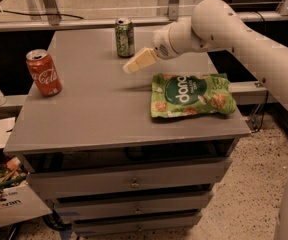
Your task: Move green can near coke can
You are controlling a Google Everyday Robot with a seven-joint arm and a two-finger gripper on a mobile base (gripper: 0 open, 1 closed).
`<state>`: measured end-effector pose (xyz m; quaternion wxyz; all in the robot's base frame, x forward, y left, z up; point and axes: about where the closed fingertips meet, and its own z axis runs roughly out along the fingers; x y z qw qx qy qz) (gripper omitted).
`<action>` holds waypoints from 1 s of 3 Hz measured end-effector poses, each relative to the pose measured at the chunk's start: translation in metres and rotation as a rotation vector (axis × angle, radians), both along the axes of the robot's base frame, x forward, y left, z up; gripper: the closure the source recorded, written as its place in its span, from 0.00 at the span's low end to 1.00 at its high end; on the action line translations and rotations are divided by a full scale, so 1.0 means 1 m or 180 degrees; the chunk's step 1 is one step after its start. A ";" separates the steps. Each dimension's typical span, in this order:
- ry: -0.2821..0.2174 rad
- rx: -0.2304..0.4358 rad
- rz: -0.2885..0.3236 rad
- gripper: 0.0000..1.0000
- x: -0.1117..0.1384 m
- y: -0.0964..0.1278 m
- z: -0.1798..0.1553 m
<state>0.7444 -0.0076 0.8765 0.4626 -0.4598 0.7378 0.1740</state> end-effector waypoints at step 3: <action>-0.0256 0.0605 -0.0001 0.00 0.059 0.023 0.004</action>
Offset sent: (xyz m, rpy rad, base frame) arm 0.0698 0.0160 0.0070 0.2383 -0.1049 -0.0169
